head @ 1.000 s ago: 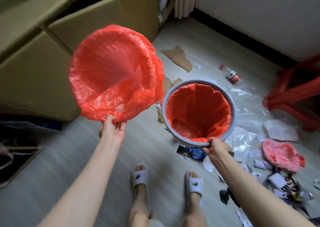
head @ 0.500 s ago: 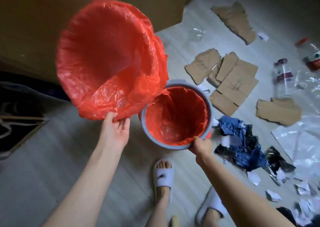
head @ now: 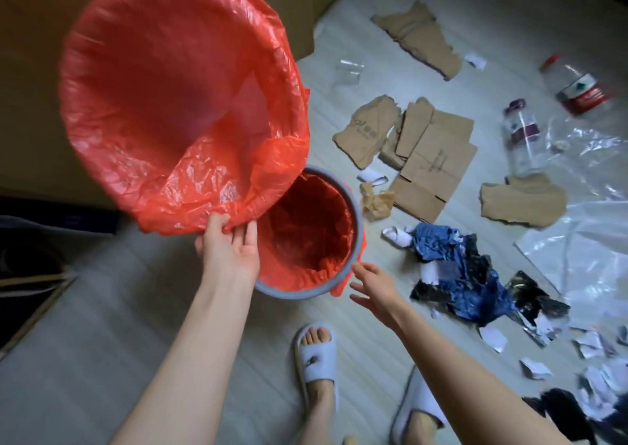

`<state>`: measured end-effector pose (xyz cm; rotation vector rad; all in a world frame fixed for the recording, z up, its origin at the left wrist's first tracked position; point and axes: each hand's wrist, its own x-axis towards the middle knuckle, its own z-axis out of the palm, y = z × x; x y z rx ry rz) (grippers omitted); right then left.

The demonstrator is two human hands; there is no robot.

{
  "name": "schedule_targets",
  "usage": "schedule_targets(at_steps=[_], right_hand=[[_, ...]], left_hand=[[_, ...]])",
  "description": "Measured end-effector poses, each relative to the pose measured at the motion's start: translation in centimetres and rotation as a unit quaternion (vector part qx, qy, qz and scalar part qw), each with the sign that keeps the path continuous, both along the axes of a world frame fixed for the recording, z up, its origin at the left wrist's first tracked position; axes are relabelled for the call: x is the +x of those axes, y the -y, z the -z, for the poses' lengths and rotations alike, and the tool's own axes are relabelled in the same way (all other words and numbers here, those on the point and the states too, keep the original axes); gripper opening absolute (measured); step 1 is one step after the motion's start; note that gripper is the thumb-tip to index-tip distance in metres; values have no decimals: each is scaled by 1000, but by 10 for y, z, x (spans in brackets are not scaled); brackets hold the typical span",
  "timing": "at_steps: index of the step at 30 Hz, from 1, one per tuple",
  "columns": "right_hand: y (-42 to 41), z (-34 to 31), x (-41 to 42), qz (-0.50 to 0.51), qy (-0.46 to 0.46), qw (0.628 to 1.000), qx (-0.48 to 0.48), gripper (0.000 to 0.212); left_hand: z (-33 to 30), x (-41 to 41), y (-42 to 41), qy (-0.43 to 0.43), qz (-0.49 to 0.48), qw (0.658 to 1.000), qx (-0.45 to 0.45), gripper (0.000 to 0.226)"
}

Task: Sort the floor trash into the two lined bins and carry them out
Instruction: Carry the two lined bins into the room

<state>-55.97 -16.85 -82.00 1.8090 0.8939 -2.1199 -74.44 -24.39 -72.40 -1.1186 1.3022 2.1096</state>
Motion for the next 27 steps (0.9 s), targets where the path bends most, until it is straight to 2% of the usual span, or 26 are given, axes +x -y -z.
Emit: schedule_targets(at_steps=[2, 6, 9, 11, 14, 17, 23, 27], right_hand=[[-20, -31, 4, 16, -3, 999, 34, 16], [-73, -96, 4, 132, -80, 983, 99, 22], [-110, -142, 4, 174, -126, 963, 165, 30], [-132, -170, 16, 175, -129, 945, 245, 35], [-154, -202, 51, 106, -42, 901, 418, 39], [-167, -217, 113, 92, 62, 855, 507, 34], [-179, -201, 264, 120, 187, 842, 492, 40], [-181, -173, 372, 115, 231, 841, 476, 32]], left_hand=[[-15, 9, -15, 3, 17, 1000, 5, 30], [-48, 32, -52, -20, 67, 998, -9, 19], [-65, 56, -69, -45, 129, 990, -32, 27], [-79, 77, -81, -58, 190, 979, -43, 36], [-100, 117, -97, -86, 282, 953, -76, 34], [-112, 170, -112, -85, 365, 921, -103, 31], [-96, 274, -137, -104, 486, 858, -133, 26], [-64, 346, -150, -143, 558, 797, -181, 24]])
